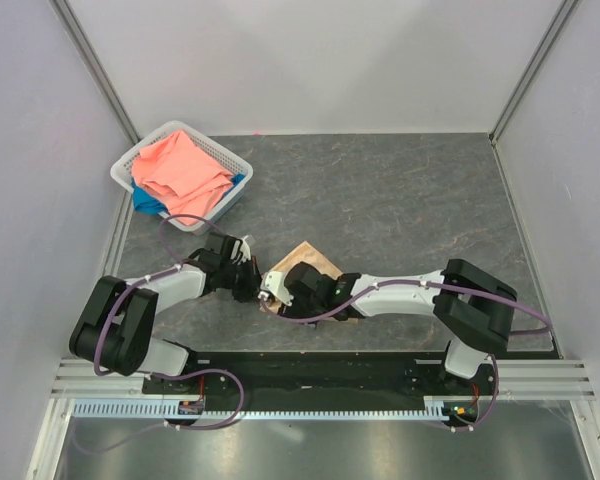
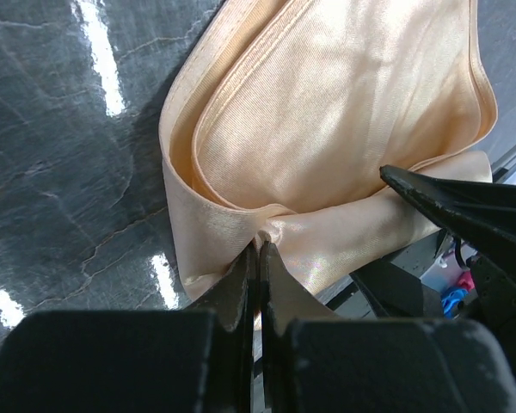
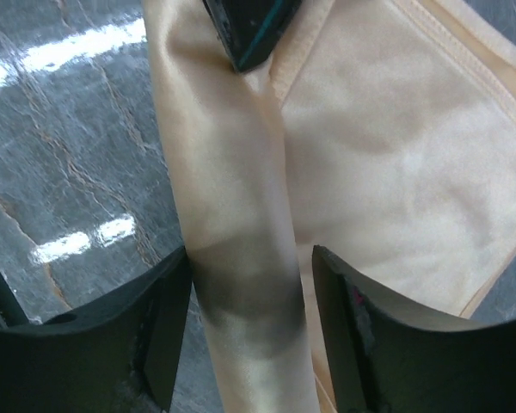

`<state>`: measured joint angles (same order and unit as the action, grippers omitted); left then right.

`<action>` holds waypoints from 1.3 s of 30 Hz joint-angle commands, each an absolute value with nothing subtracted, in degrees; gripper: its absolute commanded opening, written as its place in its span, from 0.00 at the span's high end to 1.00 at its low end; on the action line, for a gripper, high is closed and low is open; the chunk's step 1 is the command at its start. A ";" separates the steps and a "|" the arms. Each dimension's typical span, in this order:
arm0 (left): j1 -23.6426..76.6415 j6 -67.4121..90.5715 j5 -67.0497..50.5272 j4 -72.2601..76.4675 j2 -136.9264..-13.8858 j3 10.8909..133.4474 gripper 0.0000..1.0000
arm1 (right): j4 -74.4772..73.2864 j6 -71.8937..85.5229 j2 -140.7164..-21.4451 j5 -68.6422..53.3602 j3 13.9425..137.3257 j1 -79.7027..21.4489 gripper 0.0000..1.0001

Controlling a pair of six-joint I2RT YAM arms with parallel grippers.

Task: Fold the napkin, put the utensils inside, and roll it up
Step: Roll the napkin with the utensil

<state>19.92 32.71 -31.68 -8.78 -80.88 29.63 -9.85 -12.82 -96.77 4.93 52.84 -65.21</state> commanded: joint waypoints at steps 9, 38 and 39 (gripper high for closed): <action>19.60 29.44 -27.25 -10.02 -72.97 31.11 0.41 | -17.93 -10.46 -103.18 -16.95 58.27 -58.28 0.67; 19.78 31.11 -22.23 -8.35 -58.27 21.45 0.34 | -32.78 -10.90 -123.31 -56.51 71.98 -43.15 0.73; 19.86 31.20 -22.85 -8.00 -58.45 21.18 0.34 | -33.04 -11.07 -123.57 -56.60 72.50 -43.15 0.73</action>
